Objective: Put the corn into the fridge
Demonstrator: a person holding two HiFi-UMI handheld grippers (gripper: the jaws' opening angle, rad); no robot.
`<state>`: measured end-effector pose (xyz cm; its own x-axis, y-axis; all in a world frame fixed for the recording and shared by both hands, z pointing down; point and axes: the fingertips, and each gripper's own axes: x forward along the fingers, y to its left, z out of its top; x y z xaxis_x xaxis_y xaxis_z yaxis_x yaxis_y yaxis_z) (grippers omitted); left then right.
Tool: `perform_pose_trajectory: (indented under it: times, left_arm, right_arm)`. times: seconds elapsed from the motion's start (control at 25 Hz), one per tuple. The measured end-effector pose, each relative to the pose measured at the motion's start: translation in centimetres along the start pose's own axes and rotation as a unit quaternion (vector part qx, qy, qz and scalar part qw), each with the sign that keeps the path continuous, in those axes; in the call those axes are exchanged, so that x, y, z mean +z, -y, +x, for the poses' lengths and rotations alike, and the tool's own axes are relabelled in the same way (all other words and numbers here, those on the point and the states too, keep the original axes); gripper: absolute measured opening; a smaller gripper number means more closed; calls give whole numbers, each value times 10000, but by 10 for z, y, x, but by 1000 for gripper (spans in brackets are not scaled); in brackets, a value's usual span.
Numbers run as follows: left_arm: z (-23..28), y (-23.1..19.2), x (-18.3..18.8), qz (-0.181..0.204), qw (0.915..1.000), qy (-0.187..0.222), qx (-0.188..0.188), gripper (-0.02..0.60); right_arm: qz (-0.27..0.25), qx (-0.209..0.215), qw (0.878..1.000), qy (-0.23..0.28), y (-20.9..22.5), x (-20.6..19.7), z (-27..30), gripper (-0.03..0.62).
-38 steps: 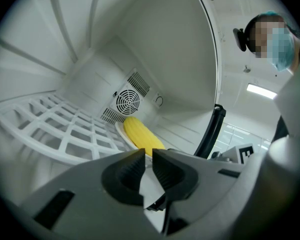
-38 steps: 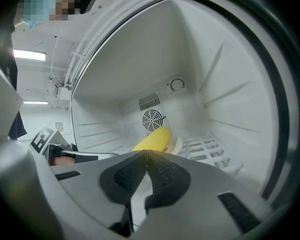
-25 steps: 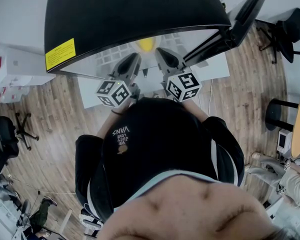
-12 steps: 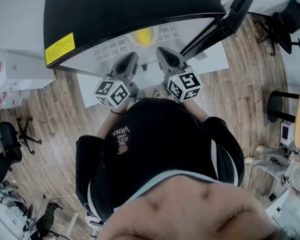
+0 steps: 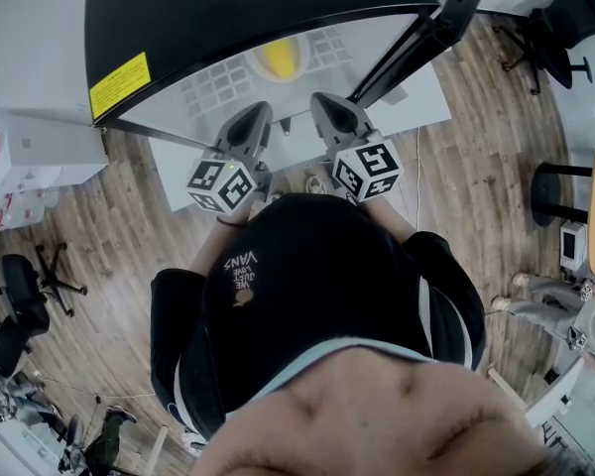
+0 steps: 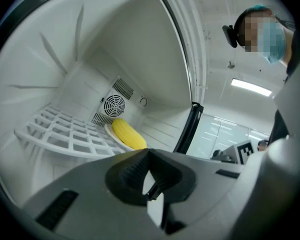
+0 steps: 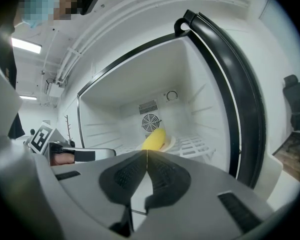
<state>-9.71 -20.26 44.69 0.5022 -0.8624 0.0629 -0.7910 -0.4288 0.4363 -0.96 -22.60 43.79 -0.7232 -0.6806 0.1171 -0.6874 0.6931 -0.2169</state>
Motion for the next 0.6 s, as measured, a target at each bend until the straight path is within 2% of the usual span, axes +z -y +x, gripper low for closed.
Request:
perform_pose_trajectory:
  times: [0.6]
  left_arm:
    - [-21,6,-3,263,9992,-180,-235,18]
  right_arm:
    - [-106,-247,9996,41,-19,-4,-14,13]
